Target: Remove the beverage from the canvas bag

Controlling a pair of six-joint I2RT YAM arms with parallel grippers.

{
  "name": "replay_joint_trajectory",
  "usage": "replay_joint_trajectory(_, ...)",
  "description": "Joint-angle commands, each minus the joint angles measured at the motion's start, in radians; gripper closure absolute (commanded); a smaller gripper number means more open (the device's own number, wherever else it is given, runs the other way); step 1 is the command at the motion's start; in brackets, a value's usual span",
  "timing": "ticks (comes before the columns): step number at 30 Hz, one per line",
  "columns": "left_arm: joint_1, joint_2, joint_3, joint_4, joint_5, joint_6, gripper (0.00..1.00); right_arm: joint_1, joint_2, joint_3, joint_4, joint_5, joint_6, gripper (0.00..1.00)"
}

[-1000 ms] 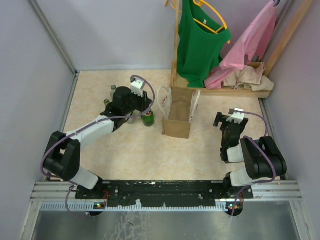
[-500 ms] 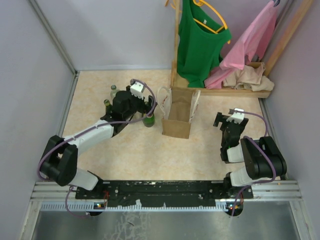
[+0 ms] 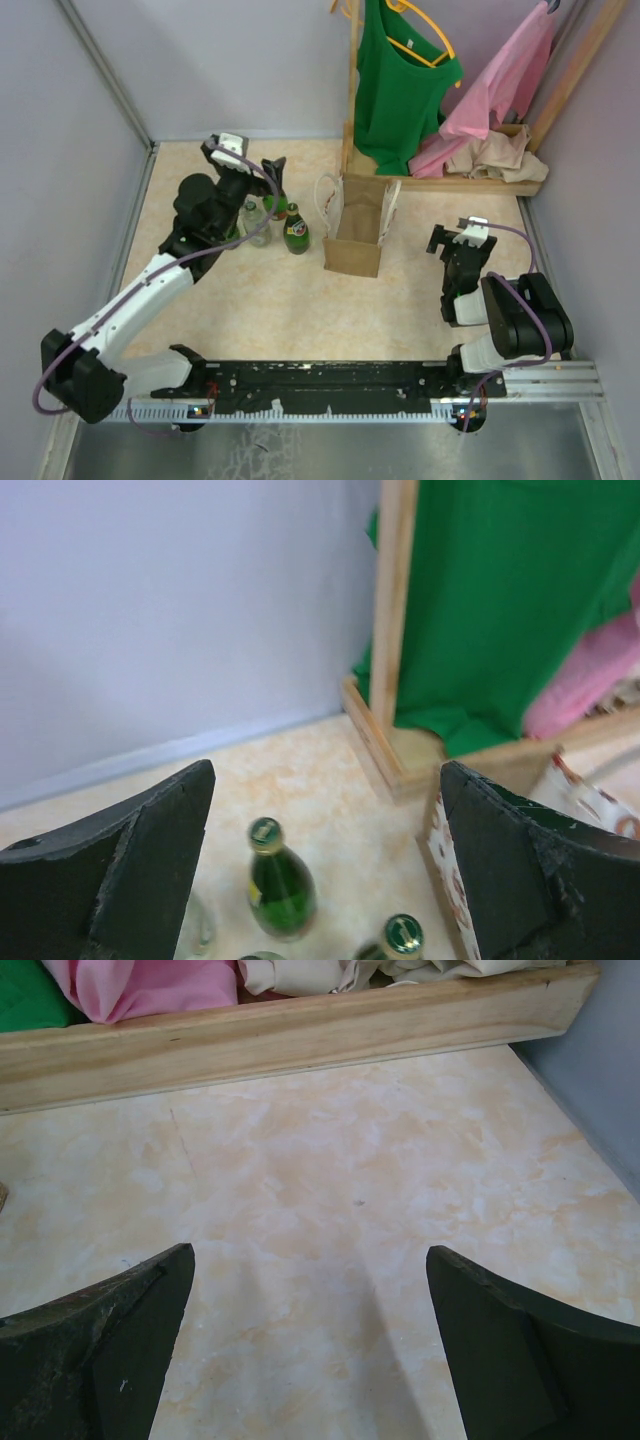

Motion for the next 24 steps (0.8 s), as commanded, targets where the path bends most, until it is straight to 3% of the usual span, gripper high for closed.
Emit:
replay_joint_trajectory(1, 0.03, -0.09, 0.01, -0.034, -0.207, 0.064, 0.0, -0.001, -0.017, 0.02, 0.048, 0.005, 0.002, 0.01)
replay_joint_trajectory(9, 0.15, -0.32, 0.014, -0.174, -0.52, 0.033, 0.0, -0.001, -0.017, 0.019, 0.046, 0.004, 0.002, 0.01)
replay_joint_trajectory(16, 0.159, -0.559, -0.007, -0.244, -0.741, 0.084, 0.0, -0.001, -0.017, 0.019, 0.046, 0.004, 0.002, 0.01)
replay_joint_trajectory(24, 0.16, -0.757, -0.051, -0.331, -0.682, 0.059, 0.0, -0.001, -0.017, 0.02, 0.047, 0.005, 0.002, 0.01)
